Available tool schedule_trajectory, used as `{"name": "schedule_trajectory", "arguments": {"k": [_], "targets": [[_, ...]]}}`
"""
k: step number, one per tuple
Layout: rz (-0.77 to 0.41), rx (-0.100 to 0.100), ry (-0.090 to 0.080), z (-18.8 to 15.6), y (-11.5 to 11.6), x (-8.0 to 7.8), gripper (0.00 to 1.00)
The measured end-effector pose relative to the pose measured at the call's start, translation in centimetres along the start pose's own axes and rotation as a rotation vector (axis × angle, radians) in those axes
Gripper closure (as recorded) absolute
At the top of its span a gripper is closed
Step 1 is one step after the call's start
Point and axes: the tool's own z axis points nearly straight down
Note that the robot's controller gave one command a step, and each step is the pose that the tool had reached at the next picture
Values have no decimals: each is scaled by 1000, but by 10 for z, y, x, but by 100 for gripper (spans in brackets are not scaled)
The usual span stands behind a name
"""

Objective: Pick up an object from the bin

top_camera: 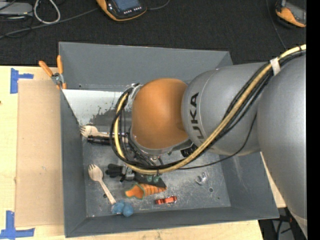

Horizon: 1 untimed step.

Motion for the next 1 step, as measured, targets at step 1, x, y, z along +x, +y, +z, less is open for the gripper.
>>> {"name": "schedule_trajectory", "arguments": {"k": [1], "targets": [[-80,2,5,-75,-3,5,100]]}}
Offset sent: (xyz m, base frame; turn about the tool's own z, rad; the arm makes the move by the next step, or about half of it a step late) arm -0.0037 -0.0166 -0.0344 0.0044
